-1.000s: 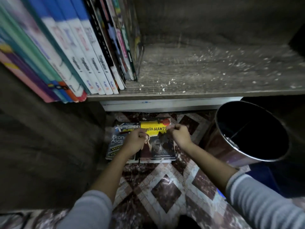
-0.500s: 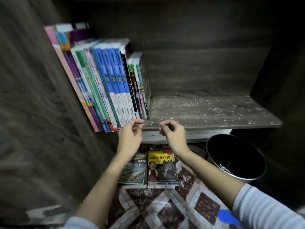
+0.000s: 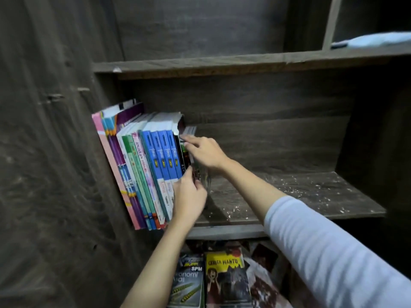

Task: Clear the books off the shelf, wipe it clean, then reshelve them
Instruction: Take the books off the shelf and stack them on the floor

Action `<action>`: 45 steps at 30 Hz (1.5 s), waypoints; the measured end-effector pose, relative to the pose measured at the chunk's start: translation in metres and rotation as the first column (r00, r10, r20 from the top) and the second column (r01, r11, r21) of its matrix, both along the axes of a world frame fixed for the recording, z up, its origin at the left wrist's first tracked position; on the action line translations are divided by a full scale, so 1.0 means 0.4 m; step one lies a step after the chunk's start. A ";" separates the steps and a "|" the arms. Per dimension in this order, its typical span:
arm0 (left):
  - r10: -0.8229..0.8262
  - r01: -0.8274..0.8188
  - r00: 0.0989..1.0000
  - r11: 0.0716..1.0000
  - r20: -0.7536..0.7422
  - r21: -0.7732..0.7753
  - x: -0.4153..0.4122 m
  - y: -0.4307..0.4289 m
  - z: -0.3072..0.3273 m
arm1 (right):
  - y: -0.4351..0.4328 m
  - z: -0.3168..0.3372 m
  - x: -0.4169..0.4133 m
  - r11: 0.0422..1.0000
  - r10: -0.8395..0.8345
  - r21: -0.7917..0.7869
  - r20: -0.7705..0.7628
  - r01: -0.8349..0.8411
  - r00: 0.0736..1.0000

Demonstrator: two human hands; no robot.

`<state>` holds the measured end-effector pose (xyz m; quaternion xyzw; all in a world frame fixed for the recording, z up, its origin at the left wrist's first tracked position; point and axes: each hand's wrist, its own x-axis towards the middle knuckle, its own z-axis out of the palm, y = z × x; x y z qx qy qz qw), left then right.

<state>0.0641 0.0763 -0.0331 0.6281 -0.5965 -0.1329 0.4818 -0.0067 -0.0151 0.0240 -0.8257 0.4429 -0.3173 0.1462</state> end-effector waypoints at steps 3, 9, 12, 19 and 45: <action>0.032 -0.033 0.999 0.999 -0.013 -0.012 -0.013 -0.016 -0.017 | -0.032 -0.008 -0.010 1.000 -0.007 -0.020 -0.055 0.006 0.998; 0.055 -0.056 0.989 0.998 -0.135 -0.002 -0.072 -0.036 -0.046 | -0.034 -0.009 -0.065 0.999 -0.010 -0.038 0.013 0.011 1.000; 0.070 -0.057 0.969 0.997 -0.236 0.058 -0.097 -0.074 -0.039 | -0.030 -0.010 -0.103 1.000 -0.019 -0.018 0.059 0.020 0.998; 0.164 -0.148 0.884 0.986 -0.437 0.071 -0.107 -0.209 -0.027 | -0.033 -0.017 -0.150 0.991 0.003 0.124 0.304 -0.042 0.953; -0.215 0.152 0.925 0.965 -0.313 -0.215 -0.076 -0.120 -0.043 | -0.082 -0.168 -0.167 0.882 -0.436 0.468 0.762 0.057 0.479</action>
